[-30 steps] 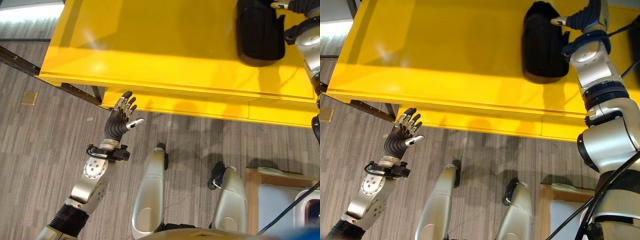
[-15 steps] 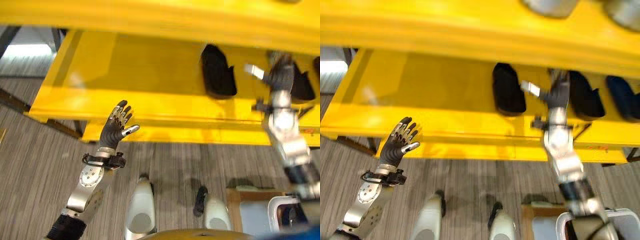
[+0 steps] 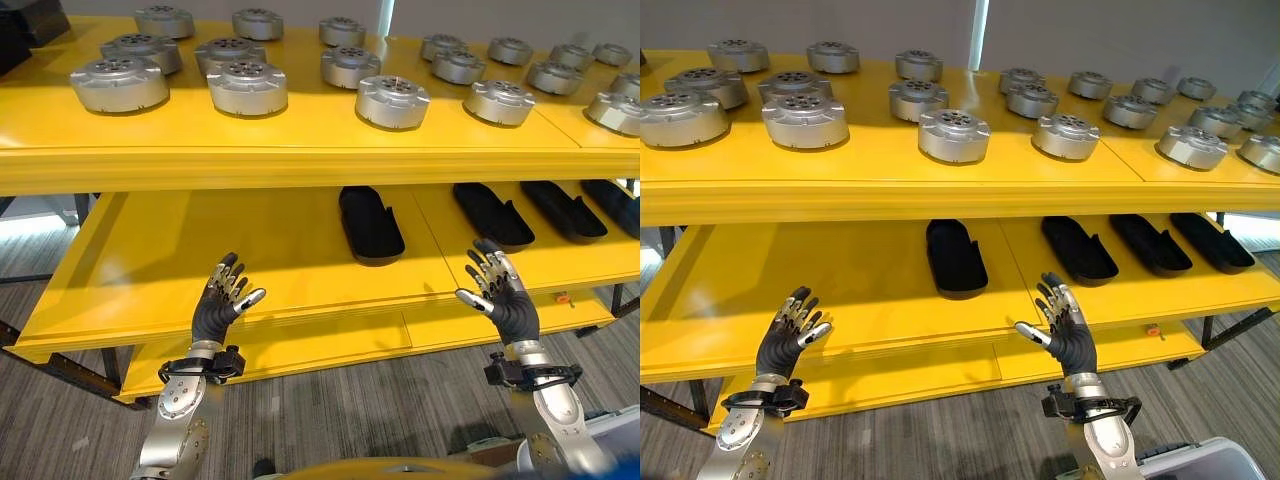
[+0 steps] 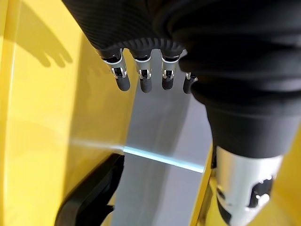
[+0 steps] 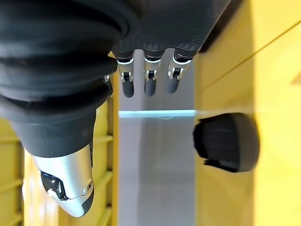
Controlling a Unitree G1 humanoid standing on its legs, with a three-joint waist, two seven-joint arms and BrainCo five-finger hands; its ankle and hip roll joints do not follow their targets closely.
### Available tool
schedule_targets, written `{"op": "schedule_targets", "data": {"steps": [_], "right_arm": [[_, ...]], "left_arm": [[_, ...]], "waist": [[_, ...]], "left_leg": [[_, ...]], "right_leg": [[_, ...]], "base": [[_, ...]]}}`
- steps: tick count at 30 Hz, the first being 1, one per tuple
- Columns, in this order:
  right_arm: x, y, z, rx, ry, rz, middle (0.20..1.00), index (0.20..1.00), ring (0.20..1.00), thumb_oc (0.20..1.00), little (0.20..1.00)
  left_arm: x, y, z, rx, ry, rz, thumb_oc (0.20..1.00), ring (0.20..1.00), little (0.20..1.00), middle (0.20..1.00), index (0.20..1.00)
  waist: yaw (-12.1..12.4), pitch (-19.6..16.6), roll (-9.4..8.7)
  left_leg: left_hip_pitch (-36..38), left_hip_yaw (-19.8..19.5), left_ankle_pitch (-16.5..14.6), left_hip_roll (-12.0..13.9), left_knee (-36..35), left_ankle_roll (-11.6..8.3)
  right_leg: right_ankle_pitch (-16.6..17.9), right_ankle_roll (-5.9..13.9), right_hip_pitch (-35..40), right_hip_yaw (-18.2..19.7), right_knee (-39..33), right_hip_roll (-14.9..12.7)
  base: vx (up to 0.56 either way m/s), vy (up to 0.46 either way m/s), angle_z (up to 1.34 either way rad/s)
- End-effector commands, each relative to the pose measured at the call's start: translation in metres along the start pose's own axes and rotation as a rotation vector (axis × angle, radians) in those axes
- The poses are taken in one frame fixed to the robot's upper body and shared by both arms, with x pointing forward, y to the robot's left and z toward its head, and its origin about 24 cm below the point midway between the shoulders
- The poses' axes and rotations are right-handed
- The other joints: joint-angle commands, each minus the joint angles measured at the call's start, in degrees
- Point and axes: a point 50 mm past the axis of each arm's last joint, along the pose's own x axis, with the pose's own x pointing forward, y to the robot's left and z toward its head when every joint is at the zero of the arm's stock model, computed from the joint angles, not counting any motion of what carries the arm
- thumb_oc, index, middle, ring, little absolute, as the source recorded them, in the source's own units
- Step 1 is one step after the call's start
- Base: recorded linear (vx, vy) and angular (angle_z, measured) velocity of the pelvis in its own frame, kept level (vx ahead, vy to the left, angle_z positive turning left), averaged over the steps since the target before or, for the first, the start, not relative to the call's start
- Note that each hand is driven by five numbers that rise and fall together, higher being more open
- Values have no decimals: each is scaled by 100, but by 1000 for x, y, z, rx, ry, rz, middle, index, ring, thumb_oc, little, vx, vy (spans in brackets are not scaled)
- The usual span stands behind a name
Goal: Move parts from the plastic box to the shelf.
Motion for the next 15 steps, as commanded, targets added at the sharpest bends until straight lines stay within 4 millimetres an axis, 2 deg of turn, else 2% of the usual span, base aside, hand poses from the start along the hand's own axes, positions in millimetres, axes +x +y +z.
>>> {"op": "schedule_targets", "data": {"steps": [1,3,8,12,13,14,15], "right_arm": [[17,0,29,-80,-147,66,1000,1000,1000,1000,1000],[19,-2,24,-86,-131,34,1000,1000,1000,1000,1000],[27,12,33,-85,-187,96,1000,1000,1000,1000,1000],[27,20,29,-39,-177,95,1000,1000,1000,1000,1000],[32,24,28,-32,-181,96,1000,1000,1000,1000,1000],[35,27,29,-26,-189,107,1000,1000,1000,1000,1000],[39,31,30,-14,-200,113,1000,1000,1000,1000,1000]], "left_arm": [[10,-2,29,60,-160,-50,1000,1000,1000,1000,1000],[13,-3,29,54,-162,-44,1000,1000,1000,1000,1000],[31,-14,51,117,-254,-105,1000,1000,1000,1000,1000],[41,-25,60,112,-304,-125,1000,1000,1000,1000,1000],[42,-25,60,104,-312,-109,1000,1000,1000,1000,1000],[42,-24,60,96,-313,-97,1000,1000,1000,1000,1000],[40,-20,61,92,-314,-74,1000,1000,1000,1000,1000]], "waist": [[51,354,28],[16,374,29],[-156,421,62],[-301,541,84],[-260,646,118],[-198,726,169],[-16,796,297]], "left_leg": [[-193,-217,-493,-95,289,326],[-190,-168,-601,-178,410,386],[-213,1,-845,-422,665,559],[-304,222,-896,-502,707,629],[-305,391,-911,-466,728,655],[-308,487,-911,-409,729,672],[-253,641,-1013,-273,728,664]], "right_leg": [[489,406,78,34,190,-262],[577,440,83,101,254,-339],[1016,564,-38,325,417,-621],[1547,615,-351,506,390,-727],[1774,615,-507,421,435,-768],[1779,615,-604,253,510,-798],[1558,615,-592,-433,742,-962]], "base": [[16,129,-12],[12,143,-1],[2,196,-10],[-86,144,-19],[-166,94,-63],[-143,140,-126],[-78,129,-177]]}}
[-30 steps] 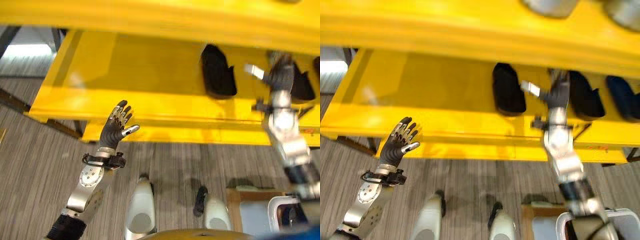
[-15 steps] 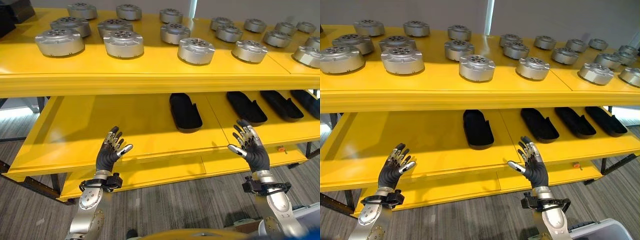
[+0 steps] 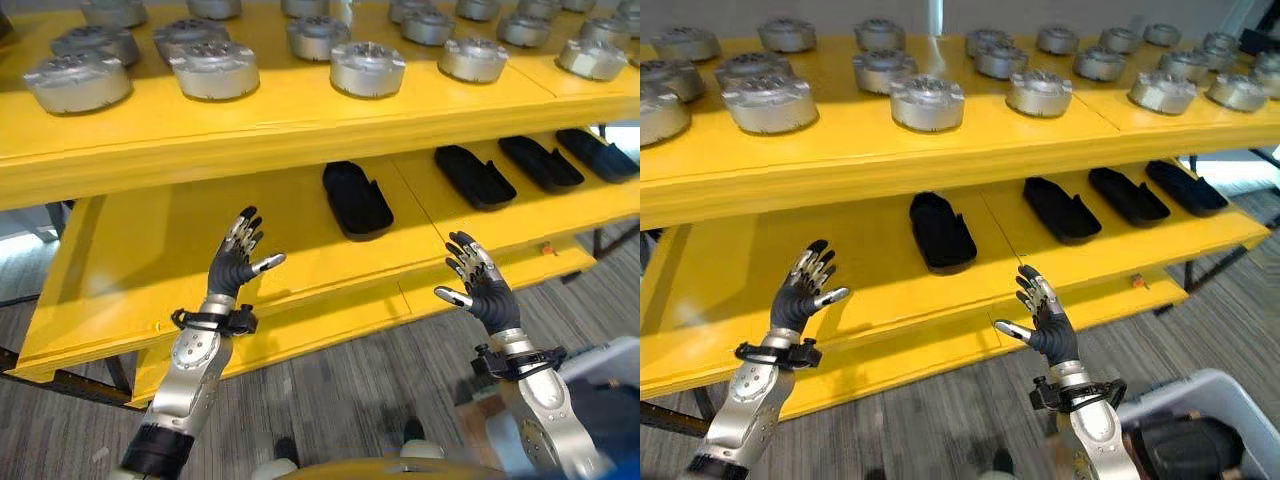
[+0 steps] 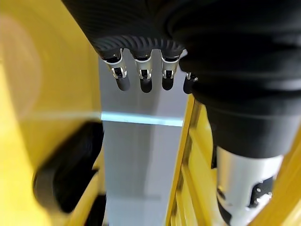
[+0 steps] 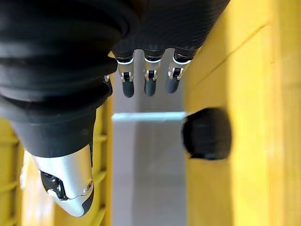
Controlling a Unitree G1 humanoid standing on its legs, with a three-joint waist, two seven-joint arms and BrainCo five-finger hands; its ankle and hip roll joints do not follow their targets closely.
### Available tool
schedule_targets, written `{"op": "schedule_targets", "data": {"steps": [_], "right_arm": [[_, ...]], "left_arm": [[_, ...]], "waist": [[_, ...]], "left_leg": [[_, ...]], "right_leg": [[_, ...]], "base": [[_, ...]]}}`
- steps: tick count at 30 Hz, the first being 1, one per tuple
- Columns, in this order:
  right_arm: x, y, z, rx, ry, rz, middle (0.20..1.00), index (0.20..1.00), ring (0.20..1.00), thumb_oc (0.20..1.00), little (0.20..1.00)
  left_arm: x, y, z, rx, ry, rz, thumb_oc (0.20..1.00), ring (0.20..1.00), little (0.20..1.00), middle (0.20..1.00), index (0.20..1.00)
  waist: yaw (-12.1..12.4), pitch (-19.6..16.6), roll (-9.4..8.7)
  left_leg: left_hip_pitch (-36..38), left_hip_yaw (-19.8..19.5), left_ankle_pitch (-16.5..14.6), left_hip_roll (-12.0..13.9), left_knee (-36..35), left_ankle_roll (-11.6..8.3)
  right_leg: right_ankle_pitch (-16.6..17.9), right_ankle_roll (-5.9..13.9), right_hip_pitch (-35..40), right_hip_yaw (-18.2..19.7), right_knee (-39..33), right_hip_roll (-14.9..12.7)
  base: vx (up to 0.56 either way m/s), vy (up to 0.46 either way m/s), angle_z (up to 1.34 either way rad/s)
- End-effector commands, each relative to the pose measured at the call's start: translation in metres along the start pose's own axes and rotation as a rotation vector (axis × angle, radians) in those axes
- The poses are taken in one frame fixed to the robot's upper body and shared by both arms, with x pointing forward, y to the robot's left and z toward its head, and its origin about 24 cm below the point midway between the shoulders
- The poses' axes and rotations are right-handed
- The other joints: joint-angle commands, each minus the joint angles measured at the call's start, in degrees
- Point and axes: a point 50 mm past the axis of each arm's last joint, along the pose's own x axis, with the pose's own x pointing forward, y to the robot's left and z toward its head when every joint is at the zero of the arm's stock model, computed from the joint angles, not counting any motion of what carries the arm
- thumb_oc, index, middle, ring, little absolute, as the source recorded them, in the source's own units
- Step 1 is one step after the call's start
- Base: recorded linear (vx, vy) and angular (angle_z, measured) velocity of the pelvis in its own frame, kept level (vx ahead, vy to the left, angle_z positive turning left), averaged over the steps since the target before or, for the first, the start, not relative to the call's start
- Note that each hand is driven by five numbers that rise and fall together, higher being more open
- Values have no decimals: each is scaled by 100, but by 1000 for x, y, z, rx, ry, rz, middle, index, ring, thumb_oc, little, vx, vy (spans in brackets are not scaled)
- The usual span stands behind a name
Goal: Move parts from the plastic box to the shelf.
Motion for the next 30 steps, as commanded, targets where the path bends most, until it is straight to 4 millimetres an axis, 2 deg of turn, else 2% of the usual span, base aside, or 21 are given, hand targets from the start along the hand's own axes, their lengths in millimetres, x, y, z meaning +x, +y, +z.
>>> {"op": "schedule_targets", "data": {"steps": [1,2,3,4,5,6,7,9,11,12,13,15,17,20,21,22,24,25,27,30], "right_arm": [[16,6,23,-18,-141,25,1000,1000,1000,1000,1000],[18,8,23,-23,-143,37,1000,1000,1000,1000,1000],[18,8,24,-24,-145,42,1000,1000,1000,1000,1000],[19,8,24,-22,-143,43,1000,1000,1000,1000,1000],[20,9,23,-21,-140,44,1000,1000,1000,1000,1000],[21,8,24,-25,-142,45,1000,1000,1000,1000,1000],[18,8,21,5,-126,43,1000,1000,1000,1000,1000],[15,6,21,4,-117,43,1000,1000,1000,1000,1000],[13,4,22,-6,-116,52,1000,1000,1000,1000,1000],[11,0,23,-23,-115,55,1000,1000,1000,1000,1000],[11,0,23,-24,-115,55,1000,1000,1000,1000,1000],[6,-6,25,-39,-112,51,1000,1000,1000,1000,1000],[5,-7,25,-43,-107,51,1000,1000,1000,1000,1000],[5,-13,27,-73,-111,49,1000,1000,1000,1000,1000],[5,-13,27,-74,-111,49,1000,1000,1000,1000,1000],[4,-15,30,-84,-120,51,1000,1000,1000,1000,1000],[0,-18,30,-91,-113,41,1000,1000,1000,1000,1000],[-1,-20,29,-96,-107,40,1000,1000,1000,1000,1000],[2,-20,31,-125,-108,68,1000,1000,1000,1000,1000],[5,-18,34,-133,-119,100,1000,1000,1000,1000,1000]], "left_arm": [[-8,11,11,35,-70,63,1000,1000,1000,1000,1000],[-12,14,9,30,-58,77,1000,1000,1000,1000,1000],[-14,15,8,28,-50,79,1000,1000,1000,1000,1000],[-17,17,5,24,-32,86,1000,1000,1000,1000,1000],[-21,18,3,13,-16,102,1000,1000,1000,1000,1000],[-25,21,1,14,-3,110,1000,1000,1000,1000,1000],[-31,23,-3,5,22,121,1000,1000,1000,1000,1000],[-36,24,-5,4,41,113,1000,1000,1000,1000,1000],[-42,27,-6,5,53,120,1000,1000,1000,1000,1000],[-48,29,-10,-11,70,137,1000,1000,1000,1000,1000],[-48,29,-10,-12,70,137,1000,1000,1000,1000,1000],[-56,30,-13,-40,85,157,1000,1000,1000,1000,1000],[-58,29,-15,-51,91,157,1000,1000,1000,1000,1000],[-59,25,-19,-71,105,141,1000,1000,1000,1000,1000],[-59,25,-20,-73,105,141,1000,1000,1000,1000,1000],[-57,18,-22,-103,110,120,1000,1000,1000,1000,1000],[-56,14,-23,-116,110,107,1000,1000,1000,1000,1000],[-54,11,-22,-128,101,105,1000,1000,1000,1000,1000],[-43,3,-15,-152,44,91,1000,1000,1000,1000,1000],[-31,-4,-4,-185,-25,81,1000,1000,1000,1000,1000]], "waist": [[213,83,318],[255,129,337],[270,128,336],[288,120,307],[364,134,282],[409,100,210],[456,30,61],[429,-14,-13],[423,-82,-31],[387,-108,-35],[389,-108,-23],[306,-121,91],[282,-123,153],[184,-96,371],[191,-93,390],[90,-64,573],[13,-15,696],[-37,28,761],[-99,297,825],[-111,581,801]], "left_leg": [[423,166,-599,315,-149,44],[477,316,-605,373,-143,70],[503,391,-615,399,-144,79],[525,486,-620,401,-146,99],[505,641,-667,444,-38,115],[473,775,-692,456,30,118],[474,921,-695,458,85,55],[410,940,-639,562,201,-36],[390,1023,-581,696,240,-129],[448,1104,-446,917,239,-297],[453,1104,-436,936,237,-314],[599,1194,-189,1247,83,-529],[634,1210,-116,1325,45,-590],[703,1303,174,1636,-15,-832],[711,1309,186,1659,-19,-848],[748,1398,462,1866,-72,-1027],[771,1409,824,2051,-88,-1193],[784,1415,909,2165,-84,-1249],[587,1258,1140,2443,400,-1365],[379,969,1198,2577,859,-1360]], "right_leg": [[-198,323,562,-1285,775,-687],[-266,316,607,-1533,877,-833],[-314,289,661,-1572,895,-891],[-295,281,708,-1613,915,-938],[-272,286,731,-1824,1080,-1080],[-281,296,823,-2025,1028,-1083],[-187,323,1021,-2208,688,-1049],[-126,323,1132,-2103,353,-917],[-209,323,1211,-2126,164,-825],[-532,290,1238,-2078,124,-666],[-550,284,1235,-2077,136,-651],[-1098,117,1261,-2053,133,-393],[-1216,63,1257,-2046,158,-318],[-1574,-109,1235,-2010,208,-52],[-1583,-123,1234,-2004,209,-29],[-1773,-243,1209,-1947,203,199],[-1911,-349,1183,-1897,238,399],[-2011,-438,1110,-1801,272,541],[-2156,-612,843,-1472,447,818],[-2274,-769,547,-1126,669,1037]], "base": [[-55,141,-182],[-58,69,-164],[-56,38,-110],[-75,-6,-100],[-80,-31,-57],[-65,-155,-81],[-17,-230,-86],[10,-268,-77],[47,-273,-37],[58,-265,-39],[75,-303,-45],[60,-262,-31],[28,-156,-19],[23,-206,-11],[28,-268,-13],[22,-235,-16],[16,-263,-30],[-16,-283,-36],[-84,-293,-51],[-71,-199,-96]]}}
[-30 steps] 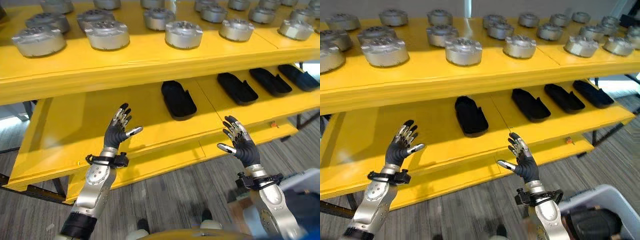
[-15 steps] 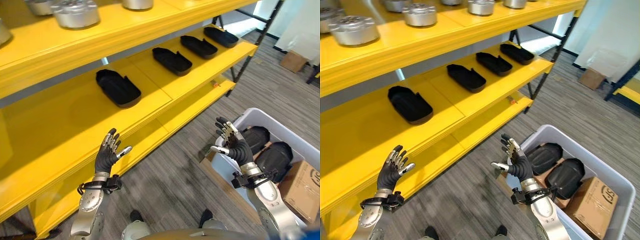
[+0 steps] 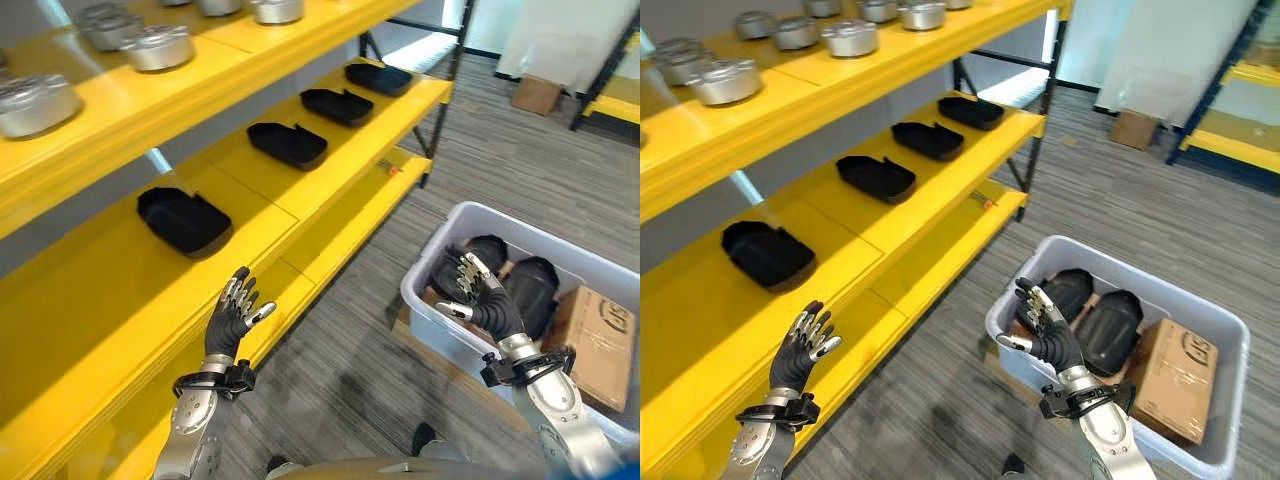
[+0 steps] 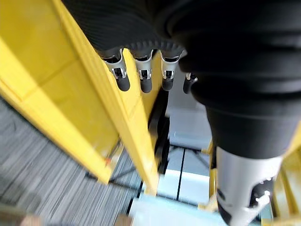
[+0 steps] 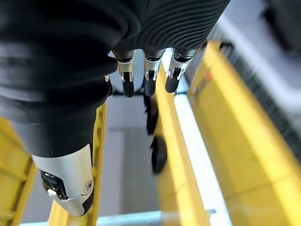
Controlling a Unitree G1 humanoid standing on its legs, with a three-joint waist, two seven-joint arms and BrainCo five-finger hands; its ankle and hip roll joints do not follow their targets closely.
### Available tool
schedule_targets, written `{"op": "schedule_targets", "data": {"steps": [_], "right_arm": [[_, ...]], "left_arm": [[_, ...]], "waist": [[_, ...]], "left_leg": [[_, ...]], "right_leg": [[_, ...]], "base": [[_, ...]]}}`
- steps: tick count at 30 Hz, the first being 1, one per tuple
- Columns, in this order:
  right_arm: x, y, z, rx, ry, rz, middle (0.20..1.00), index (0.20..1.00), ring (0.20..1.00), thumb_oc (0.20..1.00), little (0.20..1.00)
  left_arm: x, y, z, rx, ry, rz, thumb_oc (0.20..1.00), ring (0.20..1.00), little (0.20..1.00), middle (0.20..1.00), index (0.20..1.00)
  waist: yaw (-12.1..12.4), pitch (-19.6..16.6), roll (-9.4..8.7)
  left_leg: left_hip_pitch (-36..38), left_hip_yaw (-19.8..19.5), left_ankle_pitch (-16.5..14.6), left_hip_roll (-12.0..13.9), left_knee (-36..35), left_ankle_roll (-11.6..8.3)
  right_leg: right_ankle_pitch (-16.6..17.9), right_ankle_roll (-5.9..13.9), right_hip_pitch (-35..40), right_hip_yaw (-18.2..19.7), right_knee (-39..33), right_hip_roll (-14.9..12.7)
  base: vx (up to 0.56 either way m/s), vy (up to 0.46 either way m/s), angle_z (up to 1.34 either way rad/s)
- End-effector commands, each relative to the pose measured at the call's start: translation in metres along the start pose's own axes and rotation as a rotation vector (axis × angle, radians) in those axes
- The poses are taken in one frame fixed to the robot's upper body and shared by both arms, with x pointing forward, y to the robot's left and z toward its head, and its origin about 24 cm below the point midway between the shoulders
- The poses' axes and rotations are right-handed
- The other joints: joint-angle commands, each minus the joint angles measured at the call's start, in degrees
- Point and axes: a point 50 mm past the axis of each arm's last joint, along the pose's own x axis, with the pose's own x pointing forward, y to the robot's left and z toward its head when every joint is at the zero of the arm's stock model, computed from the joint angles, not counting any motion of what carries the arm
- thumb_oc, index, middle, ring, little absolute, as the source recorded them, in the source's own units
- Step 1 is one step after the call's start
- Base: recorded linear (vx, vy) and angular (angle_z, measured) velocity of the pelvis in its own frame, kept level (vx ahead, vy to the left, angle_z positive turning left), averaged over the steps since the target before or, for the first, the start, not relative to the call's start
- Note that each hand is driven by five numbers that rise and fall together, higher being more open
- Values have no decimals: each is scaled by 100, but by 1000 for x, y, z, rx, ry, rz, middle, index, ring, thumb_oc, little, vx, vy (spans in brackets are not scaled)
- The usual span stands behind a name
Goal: Move parts from the plastic box to the shelf.
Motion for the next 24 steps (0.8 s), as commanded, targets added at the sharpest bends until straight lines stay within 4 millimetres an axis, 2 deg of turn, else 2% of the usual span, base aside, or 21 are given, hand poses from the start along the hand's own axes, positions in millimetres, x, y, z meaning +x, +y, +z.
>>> {"op": "schedule_targets", "data": {"steps": [1,2,3,4,5,6,7,8,11,12,14,17,24], "right_arm": [[13,1,43,-2,-234,39,1000,1000,1000,1000,1000],[17,2,43,-1,-237,41,1000,1000,1000,1000,1000],[24,5,40,12,-233,53,1000,1000,1000,1000,1000],[26,5,39,3,-232,52,1000,1000,1000,1000,1000],[23,-1,36,11,-216,36,1000,1000,1000,1000,1000],[23,-6,36,4,-222,4,1000,1000,1000,1000,1000],[22,-5,36,8,-223,6,1000,1000,1000,1000,1000],[20,-3,34,20,-217,11,1000,1000,1000,1000,1000],[13,-1,25,46,-172,13,1000,1000,1000,1000,1000],[13,-1,25,46,-172,13,1000,1000,1000,1000,1000],[10,2,19,62,-139,24,1000,1000,1000,1000,1000],[8,3,16,72,-121,23,1000,1000,1000,1000,1000],[-1,-1,13,65,-90,13,1000,1000,1000,1000,1000]], "left_arm": [[19,-18,45,-43,-246,-65,1000,1000,1000,1000,1000],[21,-19,48,-50,-258,-67,1000,1000,1000,1000,1000],[21,-19,49,-62,-267,-60,1000,1000,1000,1000,1000],[19,-17,49,-62,-267,-52,1000,1000,1000,1000,1000],[15,-14,44,-62,-243,-59,1000,1000,1000,1000,1000],[16,-11,45,-34,-241,-50,1000,1000,1000,1000,1000],[16,-10,44,-29,-238,-47,1000,1000,1000,1000,1000],[14,-7,41,-36,-226,-38,1000,1000,1000,1000,1000],[10,-4,41,-40,-220,-41,1000,1000,1000,1000,1000],[10,-4,41,-40,-220,-41,1000,1000,1000,1000,1000],[8,-2,41,-27,-206,-51,1000,1000,1000,1000,1000],[7,2,41,-15,-199,-39,1000,1000,1000,1000,1000],[3,4,39,10,-173,-47,1000,1000,1000,1000,1000]], "waist": [[16,657,-111],[93,712,-135],[389,831,-303],[566,868,-468],[524,852,-486],[620,966,-468],[676,976,-460],[688,924,-438],[647,711,-494],[651,713,-495],[595,564,-554],[552,465,-601],[428,150,-622]], "left_leg": [[-213,-975,321,260,572,-435],[-373,-1415,282,62,568,-319],[-811,-2774,-148,-851,559,144],[-1145,-3484,-700,-1527,505,268],[-1266,-3448,-628,-1530,-56,232],[-1697,-3496,-106,-1646,-378,116],[-1676,-3559,-26,-1715,-526,101],[-1556,-3526,-105,-1711,-611,144],[-1195,-3177,-272,-1807,-697,299],[-1191,-3172,-272,-1807,-698,300],[-1018,-2888,-505,-1863,-554,456],[-866,-2691,-700,-1920,-455,542],[-594,-2544,-943,-2048,-470,647]], "right_leg": [[-345,126,85,382,-58,89],[-355,116,-6,499,-60,112],[-175,67,-287,956,-96,146],[-124,81,-366,1334,-174,233],[-93,114,-338,1353,-297,256],[-65,121,-196,1382,-395,293],[-86,123,-98,1475,-425,342],[-201,141,20,1676,-378,417],[-201,251,209,1860,-348,238],[-201,251,210,1864,-348,238],[-184,339,314,1930,-352,75],[-153,429,401,2001,-371,-21],[-25,616,590,1944,-567,-228]], "base": [[-85,-112,-89],[-173,-62,-99],[-90,-104,-123],[2,-91,-267],[183,18,-242],[204,132,-172],[255,253,-18],[317,357,-55],[249,269,-122],[146,134,-98],[217,193,3],[161,142,-30],[112,90,-9]]}}
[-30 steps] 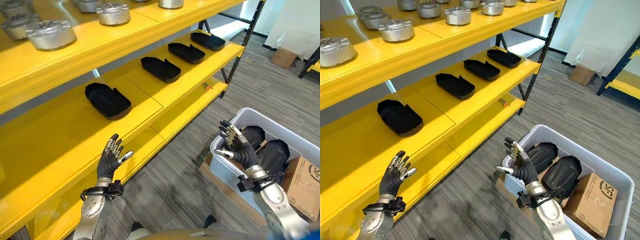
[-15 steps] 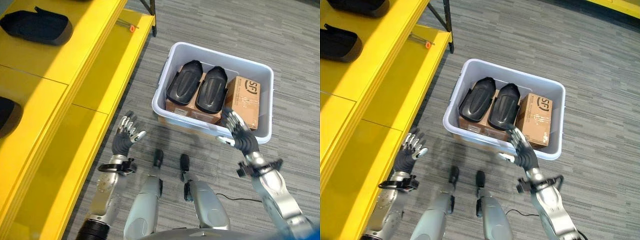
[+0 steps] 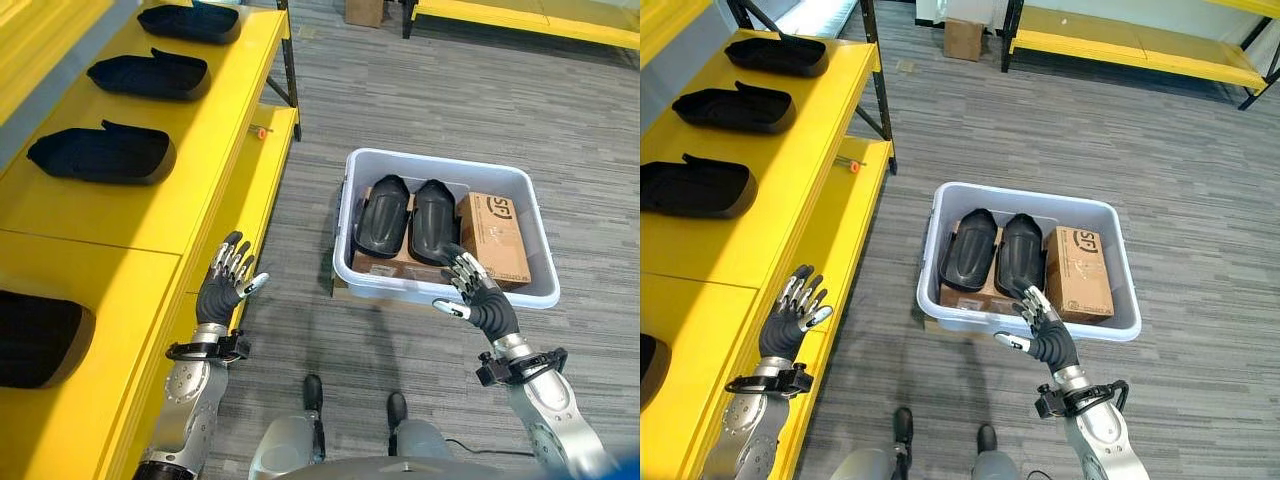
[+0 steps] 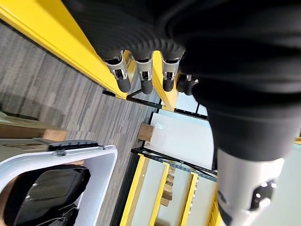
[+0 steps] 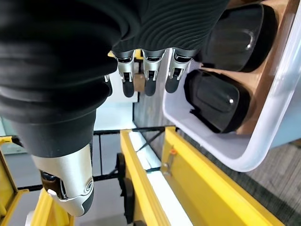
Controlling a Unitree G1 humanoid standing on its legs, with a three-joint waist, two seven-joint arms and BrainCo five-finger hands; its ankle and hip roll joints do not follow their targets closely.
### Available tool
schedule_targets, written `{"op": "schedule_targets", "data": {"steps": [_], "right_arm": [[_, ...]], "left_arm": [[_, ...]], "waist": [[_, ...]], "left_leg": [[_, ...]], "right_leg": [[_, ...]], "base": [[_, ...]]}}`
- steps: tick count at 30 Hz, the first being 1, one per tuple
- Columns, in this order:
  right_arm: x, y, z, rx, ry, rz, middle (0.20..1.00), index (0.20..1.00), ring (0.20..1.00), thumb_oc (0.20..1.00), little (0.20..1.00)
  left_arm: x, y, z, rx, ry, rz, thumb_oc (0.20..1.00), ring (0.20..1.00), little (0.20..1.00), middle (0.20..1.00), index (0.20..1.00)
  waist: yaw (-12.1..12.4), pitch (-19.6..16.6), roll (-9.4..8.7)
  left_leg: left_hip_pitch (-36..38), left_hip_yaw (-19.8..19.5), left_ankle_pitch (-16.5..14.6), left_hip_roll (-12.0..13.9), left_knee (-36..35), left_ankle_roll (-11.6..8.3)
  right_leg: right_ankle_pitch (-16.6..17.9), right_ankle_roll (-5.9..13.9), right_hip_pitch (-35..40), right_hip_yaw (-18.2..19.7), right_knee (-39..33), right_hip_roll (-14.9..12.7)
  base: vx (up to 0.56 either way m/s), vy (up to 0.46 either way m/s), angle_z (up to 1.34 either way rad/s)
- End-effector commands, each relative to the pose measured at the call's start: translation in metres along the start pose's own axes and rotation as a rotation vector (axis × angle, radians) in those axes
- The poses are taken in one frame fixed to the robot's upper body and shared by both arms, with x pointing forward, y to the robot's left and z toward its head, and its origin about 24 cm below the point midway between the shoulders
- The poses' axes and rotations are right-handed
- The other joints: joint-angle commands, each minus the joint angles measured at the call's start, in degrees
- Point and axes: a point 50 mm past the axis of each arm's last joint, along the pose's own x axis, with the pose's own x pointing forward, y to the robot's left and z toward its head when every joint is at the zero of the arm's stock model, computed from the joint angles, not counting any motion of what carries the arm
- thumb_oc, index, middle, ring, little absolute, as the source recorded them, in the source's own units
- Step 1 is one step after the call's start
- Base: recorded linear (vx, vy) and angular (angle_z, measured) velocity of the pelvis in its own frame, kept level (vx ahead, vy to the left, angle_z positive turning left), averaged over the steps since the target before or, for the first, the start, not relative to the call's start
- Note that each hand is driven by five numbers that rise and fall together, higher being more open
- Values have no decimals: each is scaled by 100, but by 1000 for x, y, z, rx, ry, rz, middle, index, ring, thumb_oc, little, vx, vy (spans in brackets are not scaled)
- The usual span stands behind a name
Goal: Move parts from the plastic box to the shelf.
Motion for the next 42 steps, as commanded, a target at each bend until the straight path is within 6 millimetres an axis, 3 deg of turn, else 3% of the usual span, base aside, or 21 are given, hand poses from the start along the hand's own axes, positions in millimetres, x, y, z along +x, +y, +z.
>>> {"op": "schedule_targets", "data": {"steps": [1,7,9,10,12,13,14,15,16,19,20,23,25,30,33,34,35,38,41,42], "right_arm": [[3,-6,21,-38,-98,14,1000,1000,1000,1000,1000],[8,3,19,-22,-99,41,1000,1000,1000,1000,1000],[13,10,19,-7,-104,67,1000,1000,1000,1000,1000],[15,12,18,-7,-104,72,1000,1000,1000,1000,1000],[19,17,18,-12,-110,84,1000,1000,1000,1000,1000],[20,20,19,-9,-112,92,1000,1000,1000,1000,1000],[20,21,18,-8,-113,91,1000,1000,1000,1000,1000],[24,23,20,-5,-122,97,1000,1000,1000,1000,1000],[25,23,19,-5,-121,100,1000,1000,1000,1000,1000],[25,24,17,-19,-110,102,1000,1000,1000,1000,1000],[24,25,18,-36,-107,113,1000,1000,1000,1000,1000],[21,24,14,-27,-88,107,1000,1000,1000,1000,1000],[17,19,17,-33,-91,99,1000,1000,1000,1000,1000],[16,9,19,-43,-90,74,1000,1000,1000,1000,1000],[17,1,23,-70,-96,58,1000,1000,1000,1000,1000],[17,-3,24,-80,-99,47,1000,1000,1000,1000,1000],[16,-3,24,-80,-98,47,1000,1000,1000,1000,1000],[16,-8,28,-109,-108,54,1000,1000,1000,1000,1000],[18,-5,29,-112,-115,72,1000,1000,1000,1000,1000],[19,-6,30,-122,-117,75,1000,1000,1000,1000,1000]], "left_arm": [[-4,1,14,3,-72,-15,1000,1000,1000,1000,1000],[-4,0,11,13,-58,-13,1000,1000,1000,1000,1000],[-2,-1,12,14,-60,-21,1000,1000,1000,1000,1000],[-1,-3,12,17,-60,-27,1000,1000,1000,1000,1000],[5,-7,13,31,-66,-42,1000,1000,1000,1000,1000],[7,-9,13,36,-65,-46,1000,1000,1000,1000,1000],[7,-9,14,36,-69,-46,1000,1000,1000,1000,1000],[7,-6,12,31,-63,-33,1000,1000,1000,1000,1000],[6,-5,12,21,-60,-24,1000,1000,1000,1000,1000],[2,2,12,39,-62,9,1000,1000,1000,1000,1000],[-1,4,10,48,-54,16,1000,1000,1000,1000,1000],[-5,6,6,38,-40,39,1000,1000,1000,1000,1000],[-7,5,4,12,-32,37,1000,1000,1000,1000,1000],[-6,4,4,-15,-33,27,1000,1000,1000,1000,1000],[-6,2,6,-32,-44,23,1000,1000,1000,1000,1000],[-7,0,6,-43,-45,19,1000,1000,1000,1000,1000],[-7,0,6,-44,-45,19,1000,1000,1000,1000,1000],[-9,-1,6,-55,-46,24,1000,1000,1000,1000,1000],[-10,-1,7,-62,-46,20,1000,1000,1000,1000,1000],[-9,-2,8,-62,-48,9,1000,1000,1000,1000,1000]], "waist": [[-63,-347,153],[-96,-527,204],[-65,-543,188],[-67,-502,191],[-128,-222,292],[-135,-102,380],[-146,-66,403],[-139,-79,436],[-171,-68,451],[-157,-63,398],[-114,-120,320],[-93,-255,199],[-145,-390,275],[-277,-401,518],[-297,-357,637],[-292,-302,696],[-293,-311,698],[-254,-205,746],[-147,-81,663],[-76,18,582]], "left_leg": [[-19,-319,-128,511,32,-286],[235,-309,-136,387,-266,-191],[275,-304,-286,292,-157,-82],[282,-319,-338,267,-82,-32],[427,-404,-436,198,76,145],[536,-404,-521,198,147,183],[647,-359,-586,168,141,191],[764,-273,-697,223,93,99],[820,-295,-729,260,73,30],[1052,-280,-932,447,92,-216],[1176,-249,-1008,523,77,-314],[1316,-286,-1012,589,-43,-412],[1325,-399,-943,921,-97,-598],[1225,-573,-506,1501,-155,-817],[1129,-597,-156,1769,-176,-900],[1029,-648,94,1867,-101,-922],[1019,-652,94,1868,-99,-925],[830,-748,633,1916,353,-966],[258,-1097,1347,1828,1345,-963],[-47,-1298,1407,1661,1843,-886]], "right_leg": [[136,143,-124,-181,118,123],[188,287,-104,-228,217,-15],[219,358,-159,-210,518,-85],[256,396,-269,-179,802,-97],[877,525,-975,72,2397,20],[888,398,-1237,-117,2800,-28],[972,354,-1295,-292,2733,-242],[921,306,-1423,-548,1958,-592],[963,325,-1386,-570,1523,-662],[1577,551,-1279,-790,-24,-1250],[1785,662,-1241,-896,-147,-1315],[1792,705,-1012,-915,-210,-1199],[1426,625,-981,-1040,61,-999],[684,352,-1159,-1202,784,-619],[323,206,-1440,-1256,1320,-444],[150,103,-1557,-1235,1519,-319],[145,100,-1569,-1236,1528,-320],[-67,-144,-1712,-1044,1659,-50],[-110,-438,-1489,-916,1345,181],[-79,-526,-1385,-878,1207,214]], "base": [[68,66,-6],[58,81,0],[54,131,-4],[-3,138,-6],[-20,182,-2],[54,168,19],[158,44,26],[183,-77,13],[204,-155,0],[250,-285,-2],[281,-336,6],[264,-306,11],[252,-346,32],[135,-264,29],[138,-257,8],[129,-220,-6],[139,-254,-6],[103,-194,-5],[5,-173,-21],[-40,-219,-21]]}}
